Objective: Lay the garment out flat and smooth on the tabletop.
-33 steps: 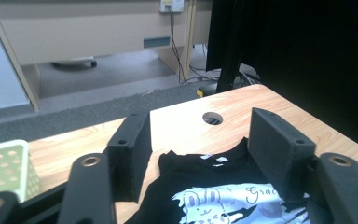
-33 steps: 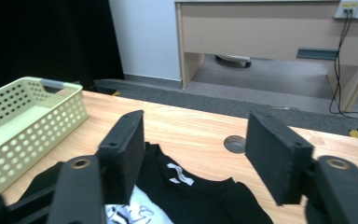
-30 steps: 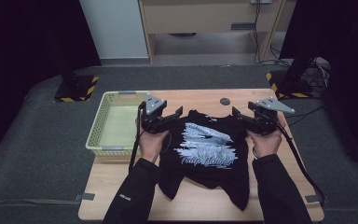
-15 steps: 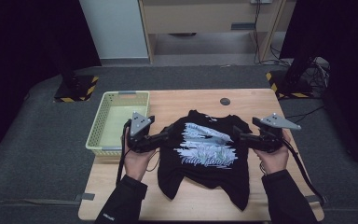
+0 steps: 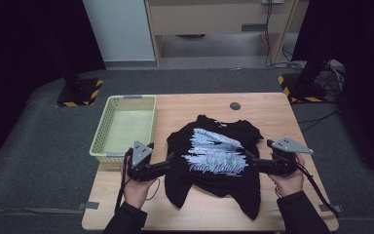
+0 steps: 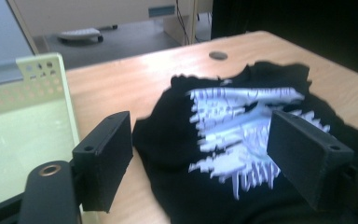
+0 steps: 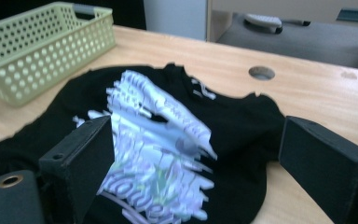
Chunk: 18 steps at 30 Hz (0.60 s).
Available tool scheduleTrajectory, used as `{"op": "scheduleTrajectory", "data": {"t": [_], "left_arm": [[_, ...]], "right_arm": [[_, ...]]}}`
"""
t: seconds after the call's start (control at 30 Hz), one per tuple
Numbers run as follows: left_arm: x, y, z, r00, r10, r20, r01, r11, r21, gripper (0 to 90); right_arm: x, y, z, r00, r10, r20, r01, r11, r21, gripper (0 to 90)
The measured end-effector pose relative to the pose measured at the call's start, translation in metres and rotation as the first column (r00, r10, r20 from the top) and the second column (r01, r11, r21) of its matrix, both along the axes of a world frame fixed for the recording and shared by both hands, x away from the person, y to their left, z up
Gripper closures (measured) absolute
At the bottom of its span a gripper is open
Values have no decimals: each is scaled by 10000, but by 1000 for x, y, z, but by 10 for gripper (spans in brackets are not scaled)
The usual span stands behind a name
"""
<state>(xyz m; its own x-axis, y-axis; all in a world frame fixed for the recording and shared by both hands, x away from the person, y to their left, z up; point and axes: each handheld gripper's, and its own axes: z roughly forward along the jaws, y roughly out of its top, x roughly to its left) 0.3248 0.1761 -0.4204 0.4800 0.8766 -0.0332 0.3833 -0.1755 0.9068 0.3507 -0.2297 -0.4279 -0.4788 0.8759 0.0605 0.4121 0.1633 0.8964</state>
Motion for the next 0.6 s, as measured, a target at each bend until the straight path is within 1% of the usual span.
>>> {"op": "scheduleTrajectory", "data": {"t": [0.03,0.17,0.33,0.4,0.5,0.57,0.6], "left_arm": [[-2,1,-3,10000,18,-50,-18,10000,16,209],[-11,5,-16,9995,-14,-315,24,9996,294,199],[-19,7,-30,9988,21,-491,4,9986,520,182],[-21,6,-34,9987,79,-513,-43,9975,706,170],[-25,4,-42,9980,-4,-636,72,9942,1070,151],[-28,4,-48,9974,-66,-718,158,9915,1288,143],[-29,4,-51,9970,-52,-777,160,9902,1391,132]], "right_arm": [[-2,-1,-2,10000,29,-30,-29,10000,-79,99],[-10,-4,-9,9998,44,-193,-50,9995,-308,90],[-18,-8,-17,9988,104,-471,-120,9994,-324,79],[-21,-8,-20,9981,157,-599,-183,9989,-432,70],[-27,-8,-27,9961,342,-814,-402,9965,-728,58],[-31,-6,-32,9954,350,-895,-457,9916,-1208,56],[-34,-5,-36,9949,427,-910,-537,9911,-1221,61]]}}
